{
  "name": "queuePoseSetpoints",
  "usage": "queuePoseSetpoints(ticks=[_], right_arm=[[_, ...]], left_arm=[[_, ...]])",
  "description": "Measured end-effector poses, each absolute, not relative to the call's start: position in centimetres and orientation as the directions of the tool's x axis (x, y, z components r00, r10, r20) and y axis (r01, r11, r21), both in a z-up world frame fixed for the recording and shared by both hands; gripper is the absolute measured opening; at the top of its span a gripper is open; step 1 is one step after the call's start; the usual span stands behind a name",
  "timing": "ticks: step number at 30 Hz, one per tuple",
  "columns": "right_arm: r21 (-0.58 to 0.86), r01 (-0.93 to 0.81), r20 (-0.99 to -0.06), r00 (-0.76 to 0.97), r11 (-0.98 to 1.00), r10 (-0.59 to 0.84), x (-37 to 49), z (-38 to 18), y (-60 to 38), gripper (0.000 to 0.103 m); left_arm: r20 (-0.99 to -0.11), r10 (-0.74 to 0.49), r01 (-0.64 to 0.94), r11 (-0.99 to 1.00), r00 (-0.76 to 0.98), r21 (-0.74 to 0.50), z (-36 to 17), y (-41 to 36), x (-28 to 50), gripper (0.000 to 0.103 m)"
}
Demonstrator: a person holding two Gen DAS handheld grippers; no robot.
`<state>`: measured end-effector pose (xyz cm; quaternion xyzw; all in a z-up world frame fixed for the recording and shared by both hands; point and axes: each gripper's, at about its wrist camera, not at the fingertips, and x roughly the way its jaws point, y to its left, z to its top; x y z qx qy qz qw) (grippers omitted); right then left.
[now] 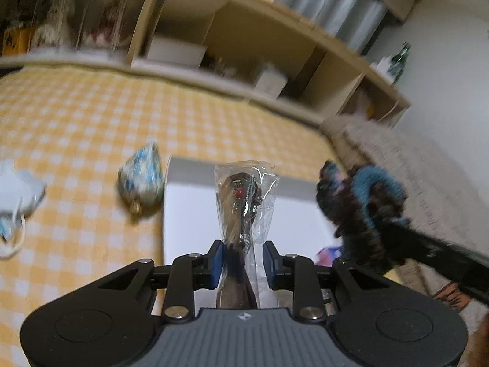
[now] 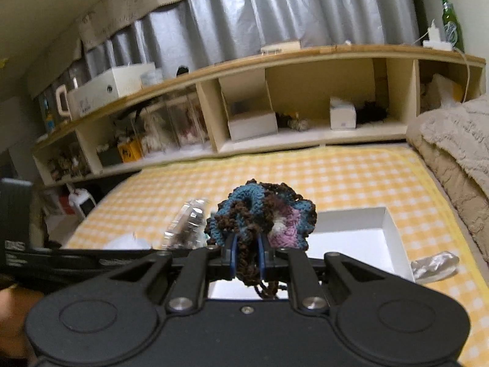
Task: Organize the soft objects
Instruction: 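Carry the cable bag and scrunchie over the white box and lower them, then open the left tool to release the cable bag while the right tool releases the scrunchie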
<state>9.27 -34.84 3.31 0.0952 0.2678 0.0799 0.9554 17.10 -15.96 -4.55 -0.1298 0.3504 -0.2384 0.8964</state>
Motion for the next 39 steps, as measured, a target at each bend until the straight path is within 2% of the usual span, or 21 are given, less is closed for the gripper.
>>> queuePoseSetpoints(ticks=[7, 11, 17, 23, 30, 37, 39], right_arm=[[0.246, -0.139, -0.57, 0.779, 0.959, 0.259, 11.3, 0.7, -34.0, 0.014], [0.27, -0.143, -0.616, 0.735, 0.952, 0.285, 12.6, -0.8, -33.2, 0.014], [0.263, -0.125, -0.682, 0.677, 0.957, 0.276, 13.9, -2.2, -32.7, 0.014], [0.282, -0.09, -0.76, 0.587, 0.955, 0.28, 15.1, -4.2, -33.0, 0.014], [0.257, -0.085, -0.862, 0.43, 0.963, 0.268, 16.7, -7.1, -32.0, 0.015], [0.235, -0.088, -0.895, 0.369, 0.968, 0.251, 17.3, -8.1, -31.5, 0.016], [0.239, -0.087, -0.897, 0.363, 0.967, 0.254, 17.3, -8.1, -31.6, 0.023]], left_arm=[[-0.664, -0.441, 0.26, 0.897, 0.604, -0.359, -9.4, -16.9, 18.5, 0.029], [-0.682, -0.411, 0.247, 0.911, 0.606, -0.33, -10.4, -16.5, 18.6, 0.04], [-0.686, -0.426, 0.275, 0.905, 0.59, -0.325, -11.0, -15.9, 18.7, 0.047], [-0.688, -0.4, 0.31, 0.915, 0.605, -0.259, -10.4, -15.9, 18.1, 0.047], [-0.721, -0.401, 0.33, 0.911, 0.565, -0.248, -10.6, -15.8, 17.7, 0.047], [-0.743, -0.396, 0.334, 0.911, 0.54, -0.242, -10.5, -15.8, 17.5, 0.047], [-0.747, -0.394, 0.336, 0.911, 0.536, -0.239, -10.4, -15.9, 17.4, 0.047]])
